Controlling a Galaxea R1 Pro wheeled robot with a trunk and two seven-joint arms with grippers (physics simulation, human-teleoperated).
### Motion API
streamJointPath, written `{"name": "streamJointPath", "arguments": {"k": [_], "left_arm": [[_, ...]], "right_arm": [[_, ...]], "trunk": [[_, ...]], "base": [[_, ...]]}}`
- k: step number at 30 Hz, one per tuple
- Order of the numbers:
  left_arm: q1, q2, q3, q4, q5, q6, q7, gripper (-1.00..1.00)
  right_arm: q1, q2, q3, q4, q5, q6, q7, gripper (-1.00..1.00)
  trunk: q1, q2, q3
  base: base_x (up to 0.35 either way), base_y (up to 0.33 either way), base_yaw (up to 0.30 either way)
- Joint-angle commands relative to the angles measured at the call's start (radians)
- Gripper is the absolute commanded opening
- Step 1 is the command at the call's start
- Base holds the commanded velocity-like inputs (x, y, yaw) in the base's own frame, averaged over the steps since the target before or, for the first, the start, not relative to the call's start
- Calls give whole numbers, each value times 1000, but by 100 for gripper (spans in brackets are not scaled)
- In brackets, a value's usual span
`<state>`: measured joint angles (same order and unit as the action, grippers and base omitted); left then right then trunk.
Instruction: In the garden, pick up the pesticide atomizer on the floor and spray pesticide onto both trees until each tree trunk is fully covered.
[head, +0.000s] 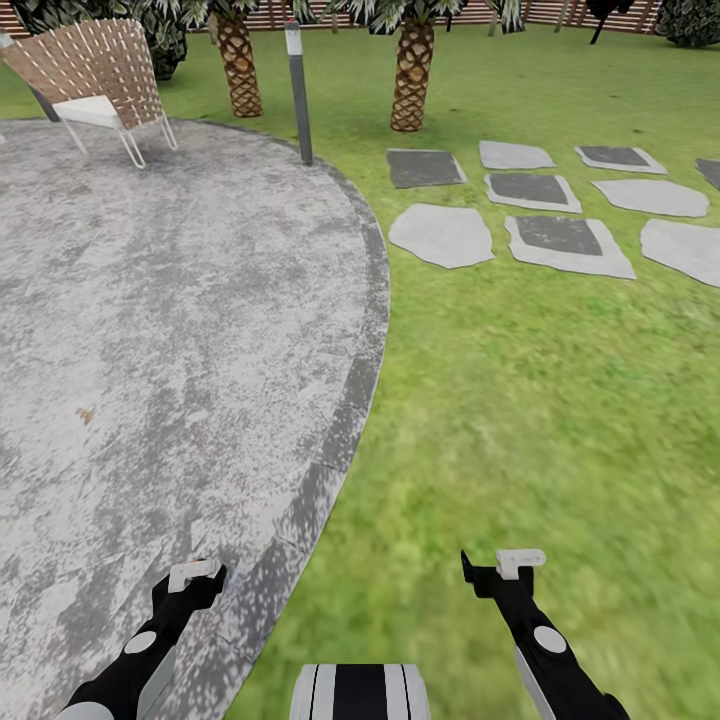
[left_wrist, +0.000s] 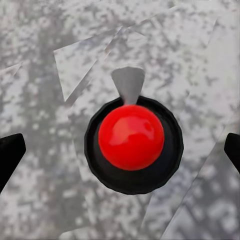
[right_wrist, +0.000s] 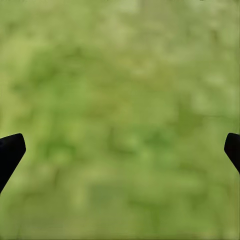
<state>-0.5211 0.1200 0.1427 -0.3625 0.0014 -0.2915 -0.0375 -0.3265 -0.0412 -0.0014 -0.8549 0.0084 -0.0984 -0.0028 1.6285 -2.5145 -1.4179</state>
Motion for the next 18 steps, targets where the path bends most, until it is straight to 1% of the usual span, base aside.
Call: {"name": "streamJointPath", "arguments": {"k": [1,9,18], "left_arm": [[0,0,5,1,0,-3,-4,100],[0,0,5,2,0,-3,-4,100],[0,0,5,2,0,-4,-4,100]], "right_arm": [[0,0,0,0,1,-3,0,100],[0,0,0,0,1,-3,0,100],[0,0,1,0,1,-3,0,100]], "trunk": [[0,0,0],[0,0,10],[0,0,11]], "base": [[2,0,-24],[1,0,-57],[0,0,-6]]}}
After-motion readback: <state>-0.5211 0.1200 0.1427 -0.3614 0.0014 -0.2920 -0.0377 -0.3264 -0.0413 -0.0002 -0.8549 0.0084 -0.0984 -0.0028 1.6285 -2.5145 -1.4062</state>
